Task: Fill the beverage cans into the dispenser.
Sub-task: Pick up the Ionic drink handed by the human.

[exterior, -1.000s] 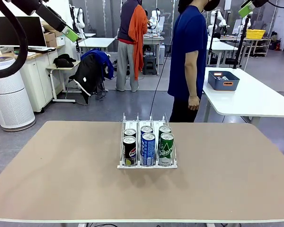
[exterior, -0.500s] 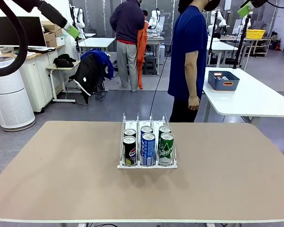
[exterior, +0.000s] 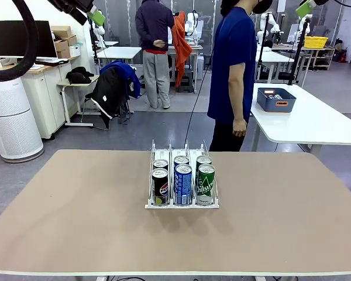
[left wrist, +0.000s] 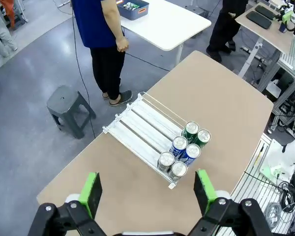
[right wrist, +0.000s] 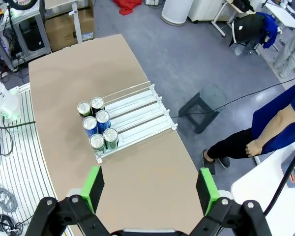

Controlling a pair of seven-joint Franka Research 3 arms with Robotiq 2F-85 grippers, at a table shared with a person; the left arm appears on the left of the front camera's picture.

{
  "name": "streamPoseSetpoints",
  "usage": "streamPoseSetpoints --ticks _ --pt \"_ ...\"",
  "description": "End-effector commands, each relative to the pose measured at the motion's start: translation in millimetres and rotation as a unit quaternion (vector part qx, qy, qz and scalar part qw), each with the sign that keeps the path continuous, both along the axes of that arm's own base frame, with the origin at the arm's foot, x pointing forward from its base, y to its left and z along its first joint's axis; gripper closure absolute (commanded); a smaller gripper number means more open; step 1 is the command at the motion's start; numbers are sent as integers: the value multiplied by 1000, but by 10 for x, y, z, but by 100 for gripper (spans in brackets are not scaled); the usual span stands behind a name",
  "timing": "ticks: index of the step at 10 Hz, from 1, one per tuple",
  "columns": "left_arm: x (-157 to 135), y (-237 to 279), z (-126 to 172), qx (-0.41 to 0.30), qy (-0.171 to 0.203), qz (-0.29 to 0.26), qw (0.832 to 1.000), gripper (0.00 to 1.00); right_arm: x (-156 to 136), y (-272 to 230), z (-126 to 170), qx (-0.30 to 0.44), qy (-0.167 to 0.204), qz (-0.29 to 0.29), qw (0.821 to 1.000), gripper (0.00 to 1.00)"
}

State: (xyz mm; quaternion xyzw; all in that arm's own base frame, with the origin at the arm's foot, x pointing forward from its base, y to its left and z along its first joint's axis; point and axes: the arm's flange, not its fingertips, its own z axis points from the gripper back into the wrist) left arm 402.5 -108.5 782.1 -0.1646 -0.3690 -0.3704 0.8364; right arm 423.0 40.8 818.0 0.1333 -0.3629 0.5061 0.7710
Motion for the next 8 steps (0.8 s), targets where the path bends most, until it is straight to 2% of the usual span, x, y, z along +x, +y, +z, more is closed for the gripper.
streamPoseSetpoints --ticks 1,3,4,5,8 --pt "-65 16 22 11 -8 -13 1000 0 -100 -5 -14 15 -10 -29 999 0" --pt "-94 46 44 10 -35 -32 999 0 -119 -31 12 25 -15 -39 999 0" --pt "-61 -25 46 3 -7 -8 1000 0 -115 -22 8 23 -11 -34 999 0" --pt "-61 -25 46 3 -7 -8 1000 0 -84 -52 110 14 -12 -25 1000 0" --pt "-61 -25 46 3 -7 -8 1000 0 -84 -52 110 14 -12 -25 1000 0"
